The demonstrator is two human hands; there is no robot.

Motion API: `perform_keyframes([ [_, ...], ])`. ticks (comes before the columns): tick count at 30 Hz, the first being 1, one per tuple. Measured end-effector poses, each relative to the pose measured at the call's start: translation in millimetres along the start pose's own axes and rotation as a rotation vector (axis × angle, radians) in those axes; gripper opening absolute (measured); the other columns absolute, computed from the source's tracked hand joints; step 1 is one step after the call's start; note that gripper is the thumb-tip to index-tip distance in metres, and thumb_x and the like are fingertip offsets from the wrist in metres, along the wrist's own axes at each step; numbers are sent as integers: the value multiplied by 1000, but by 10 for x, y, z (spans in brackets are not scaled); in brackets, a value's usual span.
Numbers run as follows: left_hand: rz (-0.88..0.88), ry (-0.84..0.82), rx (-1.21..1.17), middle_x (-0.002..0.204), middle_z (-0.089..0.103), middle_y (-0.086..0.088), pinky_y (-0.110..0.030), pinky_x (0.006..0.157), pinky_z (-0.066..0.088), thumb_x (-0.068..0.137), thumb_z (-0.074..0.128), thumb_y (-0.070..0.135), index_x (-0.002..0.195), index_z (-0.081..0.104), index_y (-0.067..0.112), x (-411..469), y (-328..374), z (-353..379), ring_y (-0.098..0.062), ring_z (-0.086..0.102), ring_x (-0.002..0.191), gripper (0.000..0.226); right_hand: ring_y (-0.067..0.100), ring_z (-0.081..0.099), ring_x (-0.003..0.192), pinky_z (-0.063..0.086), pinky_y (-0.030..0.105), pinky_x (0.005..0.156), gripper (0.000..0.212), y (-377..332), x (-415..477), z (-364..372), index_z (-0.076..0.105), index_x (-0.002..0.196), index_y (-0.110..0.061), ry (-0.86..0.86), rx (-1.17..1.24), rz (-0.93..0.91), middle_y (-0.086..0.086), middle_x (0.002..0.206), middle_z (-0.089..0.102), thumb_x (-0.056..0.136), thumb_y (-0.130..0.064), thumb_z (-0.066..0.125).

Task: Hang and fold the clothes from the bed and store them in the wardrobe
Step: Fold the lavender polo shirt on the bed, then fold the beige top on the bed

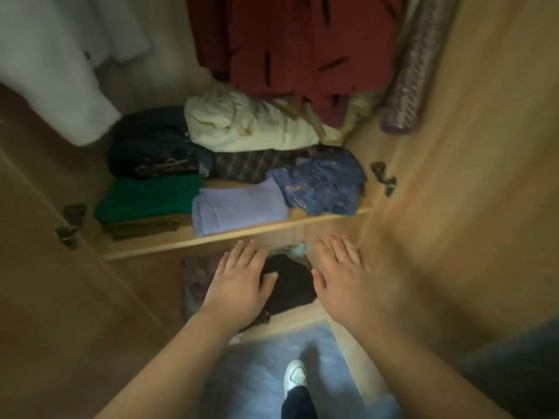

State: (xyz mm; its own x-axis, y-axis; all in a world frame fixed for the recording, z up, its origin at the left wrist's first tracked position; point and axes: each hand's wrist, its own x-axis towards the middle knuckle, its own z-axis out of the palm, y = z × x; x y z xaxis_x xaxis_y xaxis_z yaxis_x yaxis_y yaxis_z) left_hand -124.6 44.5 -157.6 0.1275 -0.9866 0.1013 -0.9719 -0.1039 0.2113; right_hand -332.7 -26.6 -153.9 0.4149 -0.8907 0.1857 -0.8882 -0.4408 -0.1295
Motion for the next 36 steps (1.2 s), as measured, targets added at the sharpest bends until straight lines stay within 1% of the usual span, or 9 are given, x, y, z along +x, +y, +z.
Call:
perform_keyframes([
  [5, 132, -168, -38, 167, 9, 2, -43, 125, 6, 99, 21, 60, 158, 10, 32, -626, 655, 235, -20, 0, 153, 66, 28, 27, 145, 26, 48, 116, 60, 390, -1237, -206, 31, 152, -26, -63, 14, 185, 3, 157, 34, 95, -44, 41],
  [10, 294, -225, 16, 166, 11, 4, -45, 124, 5, 97, 12, 65, 156, 10, 35, -1135, 1351, 406, -21, 2, 153, 66, 28, 24, 146, 25, 48, 118, 58, 762, -2393, -427, 26, 153, -23, -65, 22, 345, 3, 158, 30, 99, -42, 38],
  [14, 416, -258, 23, 166, 10, 3, -42, 121, 2, 99, 17, 62, 156, 8, 36, -1530, 1936, 459, -22, 2, 153, 63, 27, 19, 150, 22, 47, 119, 60, 1032, -3200, -584, 27, 154, -22, -47, 63, 474, 5, 161, 26, 100, -41, 42],
  [18, 507, -280, -5, 166, 15, 1, -45, 123, 10, 100, 24, 59, 157, 13, 34, -1981, 2654, 529, -23, 7, 153, 63, 25, 21, 149, 21, 42, 120, 62, 1332, -4078, -745, 27, 155, -22, -26, 58, 583, 5, 161, 27, 99, -43, 41],
  [22, 612, -307, -43, 165, 17, -1, -43, 122, 11, 100, 29, 57, 158, 15, 31, -2630, 3591, 713, -25, 9, 153, 64, 28, 22, 150, 22, 46, 120, 61, 1725, -5134, -960, 31, 154, -19, 23, 87, 723, 7, 161, 29, 99, -39, 46],
  [24, 650, -337, -61, 165, 17, -2, -43, 122, 14, 100, 32, 56, 158, 17, 30, -2965, 4020, 805, -25, 10, 152, 65, 26, 18, 151, 20, 45, 121, 62, 1889, -5643, -1069, 27, 155, -21, 25, 80, 779, 5, 162, 25, 99, -41, 43],
  [30, 858, -373, -113, 163, 24, -4, -43, 121, 18, 101, 34, 53, 157, 23, 27, -4210, 5466, 1048, -27, 17, 151, 63, 25, 21, 149, 15, 40, 121, 63, 2493, -7421, -1459, 24, 156, -20, 36, 11, 951, 5, 162, 26, 99, -44, 36],
  [34, 965, -422, -139, 163, 23, -4, -41, 122, 18, 102, 35, 51, 157, 23, 25, -4813, 6177, 1225, -25, 15, 152, 62, 25, 15, 151, 7, 36, 122, 62, 2733, -8236, -1615, 22, 156, -20, 52, 16, 1070, 7, 163, 22, 101, -44, 35],
  [36, 1015, -453, -132, 163, 25, -4, -41, 121, 19, 102, 35, 50, 156, 24, 23, -5037, 6446, 1338, -24, 16, 151, 62, 25, 15, 151, 7, 37, 123, 63, 2845, -8574, -1639, 22, 156, -20, 57, 36, 1120, 7, 163, 22, 100, -43, 37],
])
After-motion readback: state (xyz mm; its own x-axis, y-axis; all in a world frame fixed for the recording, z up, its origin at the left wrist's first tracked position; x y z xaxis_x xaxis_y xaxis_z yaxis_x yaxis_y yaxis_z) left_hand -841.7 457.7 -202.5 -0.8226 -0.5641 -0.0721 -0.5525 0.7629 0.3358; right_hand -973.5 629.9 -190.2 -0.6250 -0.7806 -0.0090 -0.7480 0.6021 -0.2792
